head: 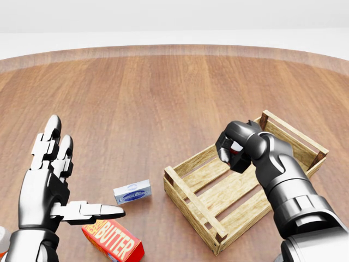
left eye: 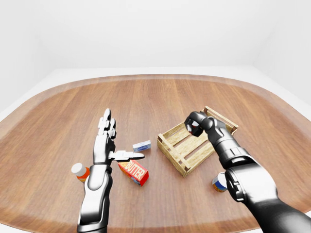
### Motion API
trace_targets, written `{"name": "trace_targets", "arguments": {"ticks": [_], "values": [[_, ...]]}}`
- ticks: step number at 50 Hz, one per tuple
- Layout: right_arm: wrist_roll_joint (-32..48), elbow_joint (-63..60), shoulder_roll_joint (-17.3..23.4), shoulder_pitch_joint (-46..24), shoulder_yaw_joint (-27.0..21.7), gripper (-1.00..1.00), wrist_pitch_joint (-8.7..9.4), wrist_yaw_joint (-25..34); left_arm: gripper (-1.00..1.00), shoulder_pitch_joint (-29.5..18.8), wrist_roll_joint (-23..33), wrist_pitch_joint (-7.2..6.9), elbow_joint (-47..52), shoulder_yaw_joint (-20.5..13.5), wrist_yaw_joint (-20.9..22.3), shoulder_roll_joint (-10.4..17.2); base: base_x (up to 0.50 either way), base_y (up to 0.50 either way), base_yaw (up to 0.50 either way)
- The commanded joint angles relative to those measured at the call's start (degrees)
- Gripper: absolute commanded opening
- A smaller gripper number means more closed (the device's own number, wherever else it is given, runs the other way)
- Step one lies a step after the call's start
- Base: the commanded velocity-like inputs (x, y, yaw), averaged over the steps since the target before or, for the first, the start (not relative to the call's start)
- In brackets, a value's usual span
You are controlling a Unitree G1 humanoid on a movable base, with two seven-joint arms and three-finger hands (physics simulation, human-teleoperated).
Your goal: Pick up the tomato sauce, and put it in the wooden tray.
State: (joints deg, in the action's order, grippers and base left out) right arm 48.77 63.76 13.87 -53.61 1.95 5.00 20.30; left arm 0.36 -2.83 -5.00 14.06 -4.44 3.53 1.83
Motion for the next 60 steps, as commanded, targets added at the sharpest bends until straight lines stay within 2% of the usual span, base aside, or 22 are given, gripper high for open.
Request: {"name": "trace_targets", "arguments": {"ticks": [1, 22, 60], "values": [[1.47, 2.26, 0.64, 0.62, -0.35, -1.00, 0.00, -3.18, 1.00, 0.13, 0.00, 0.00, 0.15, 0.08, -0.02, -0.04, 0.00, 0.00, 0.00], [-0.71, 6.05, 0.93, 2.97, -0.44, -1.00, 0.00, -8.09, 1.00, 0.16, 0.09, 0.00, 0.46, 0.09, -0.05, -0.02, 0.00, 0.00, 0.00], [-0.72, 7.97, 1.27, 4.10, -0.02, -1.00, 0.00, -10.51, 1.00, -0.08, -0.15, 0.00, 0.64, -0.11, 0.02, 0.02, 0.00, 0.00, 0.00]]}}
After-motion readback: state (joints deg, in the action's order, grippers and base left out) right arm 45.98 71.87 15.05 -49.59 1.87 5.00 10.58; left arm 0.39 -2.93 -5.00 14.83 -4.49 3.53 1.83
